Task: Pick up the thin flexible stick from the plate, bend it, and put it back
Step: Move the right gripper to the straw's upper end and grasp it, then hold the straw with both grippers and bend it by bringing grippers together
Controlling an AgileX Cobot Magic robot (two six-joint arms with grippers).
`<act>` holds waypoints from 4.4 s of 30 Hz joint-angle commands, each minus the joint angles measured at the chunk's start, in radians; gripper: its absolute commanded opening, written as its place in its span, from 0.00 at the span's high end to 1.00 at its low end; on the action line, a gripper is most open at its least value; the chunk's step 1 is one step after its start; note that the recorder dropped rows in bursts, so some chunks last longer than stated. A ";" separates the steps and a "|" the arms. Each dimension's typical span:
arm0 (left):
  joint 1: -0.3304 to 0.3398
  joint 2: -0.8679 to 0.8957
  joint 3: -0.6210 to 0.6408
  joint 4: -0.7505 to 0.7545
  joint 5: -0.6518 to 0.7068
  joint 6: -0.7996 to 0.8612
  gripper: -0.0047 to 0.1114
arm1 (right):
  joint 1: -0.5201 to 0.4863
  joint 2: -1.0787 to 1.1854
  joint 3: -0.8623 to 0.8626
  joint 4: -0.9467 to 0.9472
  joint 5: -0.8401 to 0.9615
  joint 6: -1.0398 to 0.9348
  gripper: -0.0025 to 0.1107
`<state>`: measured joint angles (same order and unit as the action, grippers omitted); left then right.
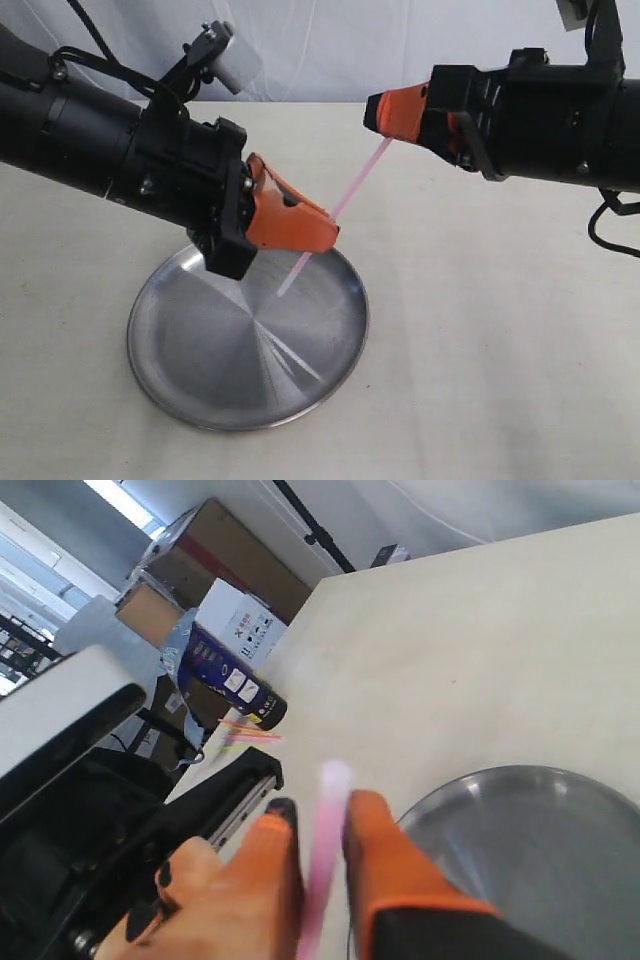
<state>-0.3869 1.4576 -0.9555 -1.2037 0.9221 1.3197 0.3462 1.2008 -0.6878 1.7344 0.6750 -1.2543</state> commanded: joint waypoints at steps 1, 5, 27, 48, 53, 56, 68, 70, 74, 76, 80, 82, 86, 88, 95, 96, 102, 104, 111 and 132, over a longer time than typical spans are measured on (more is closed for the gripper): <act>-0.002 -0.008 0.002 0.009 0.039 0.003 0.96 | 0.004 0.001 -0.006 0.010 -0.016 -0.010 0.98; -0.002 -0.008 0.002 0.029 0.057 -0.004 0.96 | 0.004 0.001 -0.006 0.010 -0.016 -0.010 0.99; -0.002 0.008 0.030 0.114 -0.039 -0.090 0.74 | 0.004 0.001 -0.019 0.010 0.059 -0.010 0.99; -0.002 0.008 0.032 0.033 0.000 -0.007 0.96 | 0.004 0.001 -0.076 0.010 0.027 -0.058 0.99; -0.002 0.008 0.032 -0.015 0.010 0.022 0.96 | 0.004 0.001 -0.075 -0.036 -0.009 -0.058 0.99; -0.002 0.008 0.032 -0.051 0.015 0.049 0.96 | 0.004 0.001 -0.075 -0.056 -0.011 -0.058 0.99; -0.002 0.008 0.032 -0.161 0.052 0.148 0.96 | 0.004 0.002 -0.073 -0.141 -0.054 -0.051 0.99; -0.002 0.008 0.032 -0.175 0.054 0.157 0.96 | 0.004 0.010 -0.073 -0.147 -0.054 -0.051 0.99; -0.002 0.008 0.032 -0.180 0.054 0.163 0.96 | 0.004 0.044 -0.073 -0.153 -0.050 -0.051 0.99; -0.002 0.008 0.032 -0.180 0.054 0.167 0.96 | 0.006 0.064 -0.073 -0.153 -0.050 -0.051 0.99; -0.002 0.008 0.032 -0.180 0.061 0.178 0.96 | 0.006 0.094 -0.073 -0.153 -0.042 -0.051 0.99; -0.002 0.008 0.032 -0.180 0.061 0.181 0.96 | 0.006 0.101 -0.073 -0.153 -0.041 -0.053 0.99; -0.002 0.008 0.032 -0.194 0.046 0.191 0.96 | 0.006 0.101 -0.073 -0.158 -0.041 -0.055 0.99; -0.002 0.008 0.032 -0.218 0.046 0.207 0.96 | 0.006 0.101 -0.073 -0.158 -0.043 -0.060 0.99; -0.002 0.008 0.032 -0.264 0.046 0.235 0.96 | 0.006 0.101 -0.073 -0.168 -0.043 -0.075 0.99; -0.002 0.008 0.032 -0.270 0.046 0.240 0.96 | 0.006 0.101 -0.073 -0.168 -0.042 -0.075 0.99; -0.002 0.008 0.032 -0.315 0.042 0.279 0.96 | 0.044 0.101 -0.073 -0.203 -0.059 -0.076 0.99; -0.002 0.008 0.032 -0.322 0.034 0.284 0.96 | 0.080 0.101 -0.073 -0.208 -0.083 -0.077 0.99; -0.002 0.008 0.032 -0.325 0.009 0.286 0.96 | 0.166 0.101 -0.073 -0.207 -0.171 -0.080 0.99; 0.000 0.008 0.032 -0.333 -0.159 0.301 0.96 | 0.176 0.101 -0.073 -0.179 -0.129 -0.080 0.99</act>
<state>-0.3890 1.4610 -0.9178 -1.4929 0.9064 1.6230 0.5052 1.3110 -0.7633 1.5496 0.4121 -1.3261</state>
